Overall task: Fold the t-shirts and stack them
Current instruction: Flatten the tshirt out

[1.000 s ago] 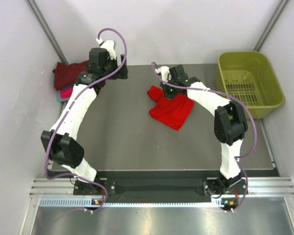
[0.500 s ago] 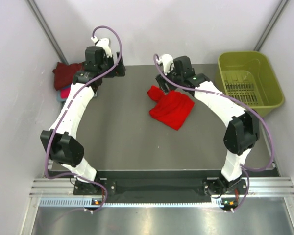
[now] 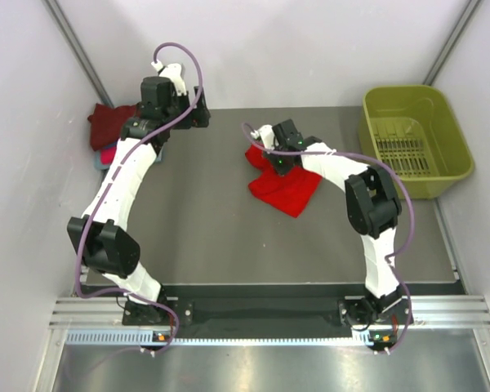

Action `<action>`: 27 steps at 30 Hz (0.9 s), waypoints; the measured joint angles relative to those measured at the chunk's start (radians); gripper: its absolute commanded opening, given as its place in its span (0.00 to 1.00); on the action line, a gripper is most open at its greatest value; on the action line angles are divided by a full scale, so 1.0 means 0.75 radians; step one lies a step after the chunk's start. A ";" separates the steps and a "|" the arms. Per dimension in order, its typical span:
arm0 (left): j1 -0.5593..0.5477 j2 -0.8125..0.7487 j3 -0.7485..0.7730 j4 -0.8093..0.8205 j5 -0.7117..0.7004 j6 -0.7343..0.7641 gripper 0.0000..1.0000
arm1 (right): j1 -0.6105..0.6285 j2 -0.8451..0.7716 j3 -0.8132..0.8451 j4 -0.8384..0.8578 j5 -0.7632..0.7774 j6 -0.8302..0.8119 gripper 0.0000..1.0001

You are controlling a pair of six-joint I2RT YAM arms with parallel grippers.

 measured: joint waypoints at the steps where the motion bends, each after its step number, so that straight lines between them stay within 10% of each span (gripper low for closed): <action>1: 0.004 0.000 -0.001 0.000 0.002 0.000 0.96 | 0.002 -0.001 0.017 -0.002 0.006 0.007 0.00; 24: 0.082 0.028 -0.010 0.001 -0.046 -0.079 0.96 | 0.073 -0.772 0.080 -0.011 -0.164 -0.028 0.01; 27: 0.082 0.045 -0.007 0.000 -0.026 -0.095 0.96 | -0.025 -0.871 -0.159 -0.016 -0.138 -0.030 0.56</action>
